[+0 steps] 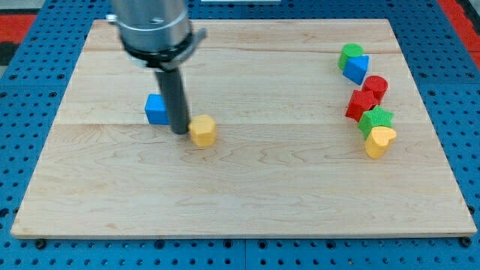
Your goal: Push yellow hexagon towards bottom right
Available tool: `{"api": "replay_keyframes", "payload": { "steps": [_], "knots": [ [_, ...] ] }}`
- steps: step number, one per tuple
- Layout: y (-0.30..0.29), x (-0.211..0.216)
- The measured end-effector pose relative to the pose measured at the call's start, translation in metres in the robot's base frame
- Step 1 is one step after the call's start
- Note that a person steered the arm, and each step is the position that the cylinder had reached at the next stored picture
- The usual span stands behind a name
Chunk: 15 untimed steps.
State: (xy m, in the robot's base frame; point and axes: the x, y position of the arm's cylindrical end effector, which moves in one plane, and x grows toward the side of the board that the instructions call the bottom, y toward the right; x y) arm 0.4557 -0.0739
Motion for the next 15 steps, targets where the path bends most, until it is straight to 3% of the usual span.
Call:
{"api": "replay_keyframes", "payload": {
  "steps": [1,3,6,10,13,15],
  "knots": [
    [0.044,0.002],
    [0.018,-0.001],
    [0.057,0.0],
    [0.171,0.036],
    [0.098,0.043],
    [0.116,0.062]
  ]
}}
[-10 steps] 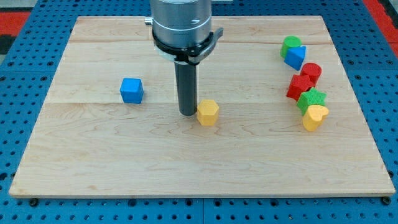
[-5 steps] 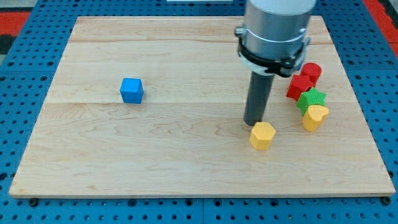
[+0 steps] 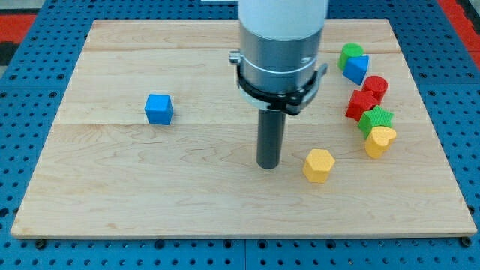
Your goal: Push yellow hexagon towards bottom right
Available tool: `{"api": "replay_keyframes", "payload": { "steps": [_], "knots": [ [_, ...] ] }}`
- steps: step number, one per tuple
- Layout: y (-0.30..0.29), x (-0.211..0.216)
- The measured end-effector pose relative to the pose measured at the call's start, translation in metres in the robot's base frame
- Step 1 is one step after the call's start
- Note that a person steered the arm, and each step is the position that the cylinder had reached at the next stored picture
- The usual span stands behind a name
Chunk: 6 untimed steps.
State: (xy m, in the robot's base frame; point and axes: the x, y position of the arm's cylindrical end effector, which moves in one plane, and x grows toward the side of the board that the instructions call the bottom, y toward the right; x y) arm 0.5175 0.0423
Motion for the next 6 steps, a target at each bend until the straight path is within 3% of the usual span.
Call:
{"api": "replay_keyframes", "payload": {
  "steps": [3,6],
  "knots": [
    [0.045,0.0],
    [0.131,0.0]
  ]
}}
